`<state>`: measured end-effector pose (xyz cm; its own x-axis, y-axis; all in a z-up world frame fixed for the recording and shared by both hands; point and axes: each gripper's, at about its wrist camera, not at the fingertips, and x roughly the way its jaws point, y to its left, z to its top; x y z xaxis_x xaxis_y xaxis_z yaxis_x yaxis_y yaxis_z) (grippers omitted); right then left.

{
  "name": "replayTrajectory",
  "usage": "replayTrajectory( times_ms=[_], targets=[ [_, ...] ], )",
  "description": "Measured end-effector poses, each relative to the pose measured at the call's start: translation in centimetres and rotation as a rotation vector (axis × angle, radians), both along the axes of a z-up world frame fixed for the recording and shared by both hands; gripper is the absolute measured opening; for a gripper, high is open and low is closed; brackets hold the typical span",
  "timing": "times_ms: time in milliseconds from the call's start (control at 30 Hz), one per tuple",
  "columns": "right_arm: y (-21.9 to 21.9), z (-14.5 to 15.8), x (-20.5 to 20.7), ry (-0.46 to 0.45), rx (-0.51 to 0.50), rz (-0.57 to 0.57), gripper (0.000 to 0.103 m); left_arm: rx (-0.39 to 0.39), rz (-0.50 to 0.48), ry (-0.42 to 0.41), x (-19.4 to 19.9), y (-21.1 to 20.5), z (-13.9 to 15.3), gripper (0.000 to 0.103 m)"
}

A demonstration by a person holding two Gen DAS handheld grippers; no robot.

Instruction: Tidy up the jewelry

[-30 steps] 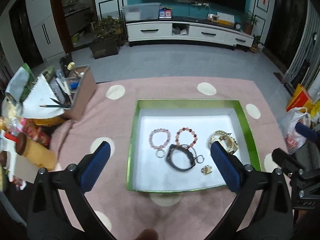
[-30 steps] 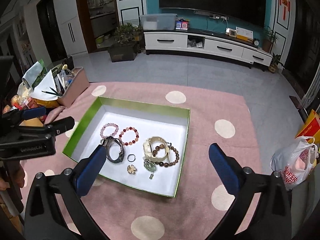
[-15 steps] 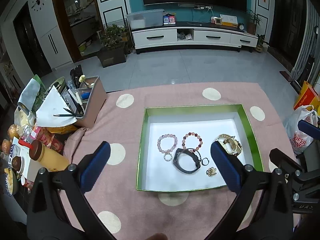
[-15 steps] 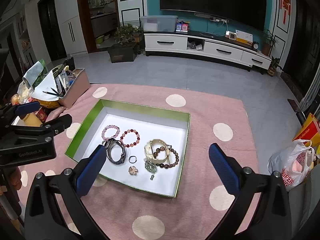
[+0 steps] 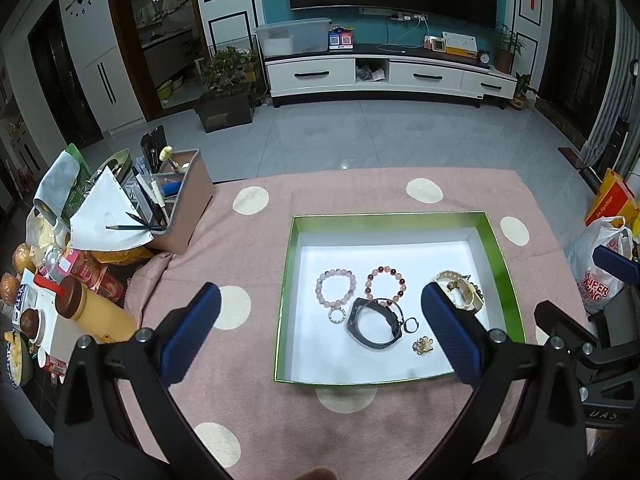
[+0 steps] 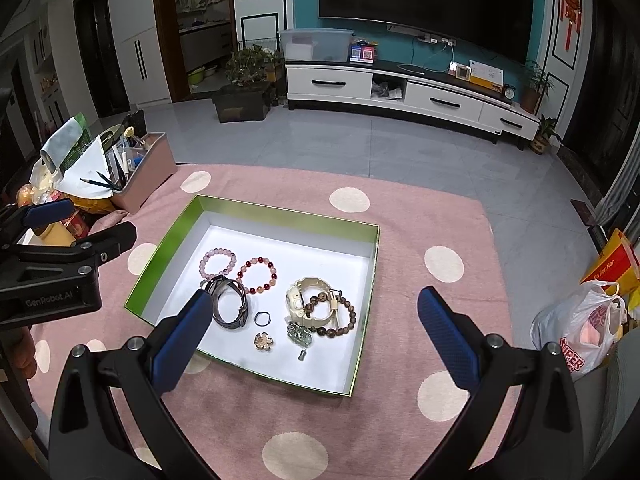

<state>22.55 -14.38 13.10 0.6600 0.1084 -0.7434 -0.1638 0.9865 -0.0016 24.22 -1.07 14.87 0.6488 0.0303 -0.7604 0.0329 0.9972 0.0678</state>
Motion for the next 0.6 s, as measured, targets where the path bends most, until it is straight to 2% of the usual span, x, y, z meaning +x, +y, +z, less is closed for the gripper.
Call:
replayTrajectory(
  times_ms=[600],
  targets=[
    [0.6, -0.6, 0.2, 0.008, -0.009, 0.002, 0.102, 0.004, 0.023, 0.024, 0.5, 0.5, -1.2, 0.101]
  ],
)
